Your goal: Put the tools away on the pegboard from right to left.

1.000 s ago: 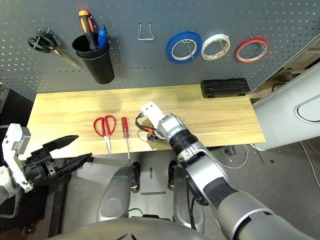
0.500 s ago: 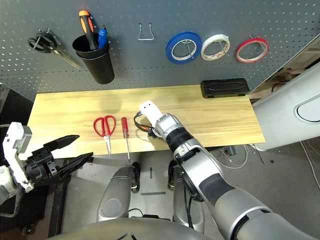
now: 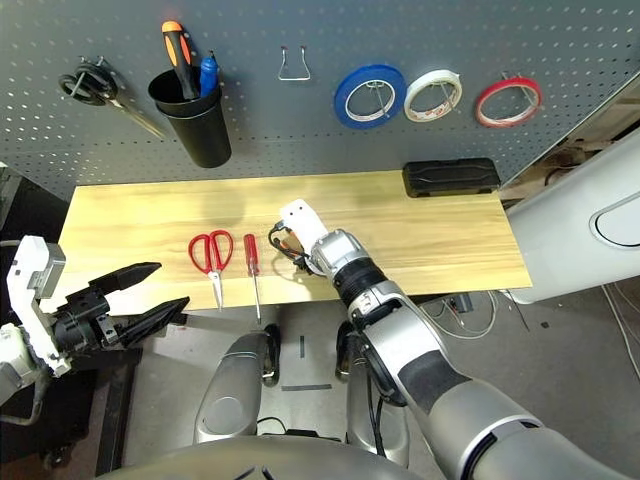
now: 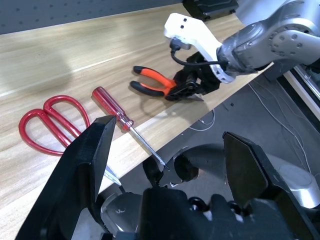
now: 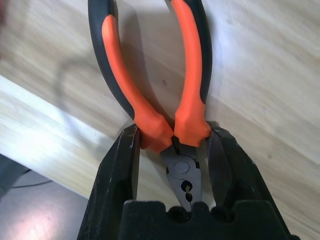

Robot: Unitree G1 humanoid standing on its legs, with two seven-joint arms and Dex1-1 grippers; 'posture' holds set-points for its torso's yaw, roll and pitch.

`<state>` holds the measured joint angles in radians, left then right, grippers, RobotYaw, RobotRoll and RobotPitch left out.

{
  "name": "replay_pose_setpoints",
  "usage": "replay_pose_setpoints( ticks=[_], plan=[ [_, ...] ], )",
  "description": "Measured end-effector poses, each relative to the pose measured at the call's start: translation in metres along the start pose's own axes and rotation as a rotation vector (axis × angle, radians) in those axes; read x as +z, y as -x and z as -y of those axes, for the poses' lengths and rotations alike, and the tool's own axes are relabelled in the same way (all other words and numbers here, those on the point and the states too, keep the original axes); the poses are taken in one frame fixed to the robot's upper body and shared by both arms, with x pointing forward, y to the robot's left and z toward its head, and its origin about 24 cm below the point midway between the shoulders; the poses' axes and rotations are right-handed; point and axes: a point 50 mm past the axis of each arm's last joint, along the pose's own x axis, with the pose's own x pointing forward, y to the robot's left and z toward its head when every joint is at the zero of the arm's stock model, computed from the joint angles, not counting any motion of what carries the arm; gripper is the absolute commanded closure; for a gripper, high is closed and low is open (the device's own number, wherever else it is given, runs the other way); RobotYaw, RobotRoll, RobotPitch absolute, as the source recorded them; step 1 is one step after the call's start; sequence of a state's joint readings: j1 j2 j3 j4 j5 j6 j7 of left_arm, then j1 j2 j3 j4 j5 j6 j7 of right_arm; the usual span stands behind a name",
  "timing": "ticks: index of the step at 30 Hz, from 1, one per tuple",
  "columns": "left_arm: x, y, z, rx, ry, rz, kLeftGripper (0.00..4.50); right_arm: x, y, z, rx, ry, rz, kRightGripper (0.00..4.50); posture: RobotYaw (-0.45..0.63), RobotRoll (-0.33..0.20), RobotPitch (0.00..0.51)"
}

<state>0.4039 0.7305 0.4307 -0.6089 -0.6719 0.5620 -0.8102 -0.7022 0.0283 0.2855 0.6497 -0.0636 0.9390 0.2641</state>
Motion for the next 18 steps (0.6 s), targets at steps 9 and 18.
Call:
replay_pose_setpoints(
  ticks=[9,18],
  plan=[
    [0.008,-0.005,-0.02,-0.01,-0.028,0.054,0.0,-0.008,0.037,0.011,0.029,-0.009,0.124,2.47,0.11,0.0,0.186],
    [0.004,-0.021,-0.025,-0.112,-0.042,0.126,0.0,-0.001,0.079,0.024,0.076,0.087,0.334,2.47,0.06,0.0,0.159]
  ],
)
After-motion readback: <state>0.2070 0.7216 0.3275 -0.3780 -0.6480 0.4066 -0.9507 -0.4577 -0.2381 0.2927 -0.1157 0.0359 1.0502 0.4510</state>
